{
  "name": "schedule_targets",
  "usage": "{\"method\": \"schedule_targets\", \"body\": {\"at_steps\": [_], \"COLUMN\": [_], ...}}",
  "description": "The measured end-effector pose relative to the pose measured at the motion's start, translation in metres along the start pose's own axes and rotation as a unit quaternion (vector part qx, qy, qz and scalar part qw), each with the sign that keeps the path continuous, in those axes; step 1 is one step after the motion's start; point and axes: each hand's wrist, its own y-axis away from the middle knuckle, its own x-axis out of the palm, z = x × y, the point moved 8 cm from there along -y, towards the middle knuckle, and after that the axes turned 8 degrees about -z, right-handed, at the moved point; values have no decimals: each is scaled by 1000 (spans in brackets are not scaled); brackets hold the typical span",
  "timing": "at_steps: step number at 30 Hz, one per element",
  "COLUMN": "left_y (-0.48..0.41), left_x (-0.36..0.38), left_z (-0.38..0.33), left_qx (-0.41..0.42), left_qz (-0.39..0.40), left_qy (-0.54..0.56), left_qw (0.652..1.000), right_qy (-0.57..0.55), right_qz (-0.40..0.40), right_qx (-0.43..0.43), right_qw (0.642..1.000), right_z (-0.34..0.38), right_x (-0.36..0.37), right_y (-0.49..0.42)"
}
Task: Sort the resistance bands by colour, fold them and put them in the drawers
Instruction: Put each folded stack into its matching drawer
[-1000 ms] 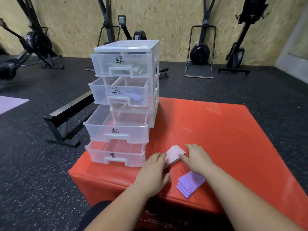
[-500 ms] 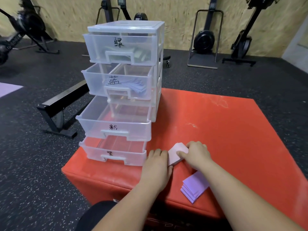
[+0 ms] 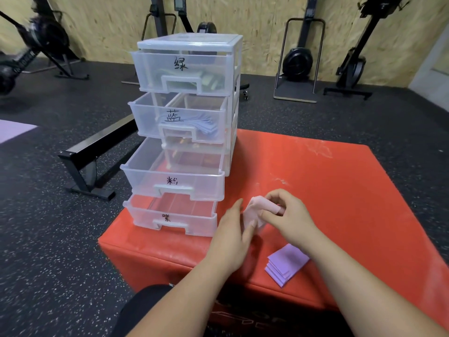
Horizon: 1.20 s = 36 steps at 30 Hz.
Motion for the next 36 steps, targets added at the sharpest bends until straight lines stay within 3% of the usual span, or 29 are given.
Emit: {"method": "schedule_targets", "body": {"at_steps": [4, 12, 17, 24, 28, 32, 36], "left_y": [6, -2, -6, -13, -6, -1, -3], "left_x": [-21, -72, -117, -177, -202, -214, -210], "left_z": [-29, -60, -70, -48, 2, 47, 66], "left_qx": [12, -39, -91, -116, -159, -162, -143], "left_qz": [-21, -29, -129, -202, -250, -258, -243], "left_qy": [134, 236, 322, 365, 309, 154, 48], "left_qw": [991, 970, 934, 901, 904, 940, 958], "right_qy": [-72, -233, -270, -155, 68, 318, 462], "right_qz": [14, -29, 10, 75, 97, 147, 191], "right_qx": [1, 38, 27, -78, -171, -207, -236], "right_qw": [997, 971, 962, 982, 978, 914, 833], "right_z": [29, 64, 100, 162, 198, 208, 203], "right_x": [-11, -13, 18, 55, 76, 109, 139], "right_y": [15, 24, 25, -4, -56, -106, -124]}}
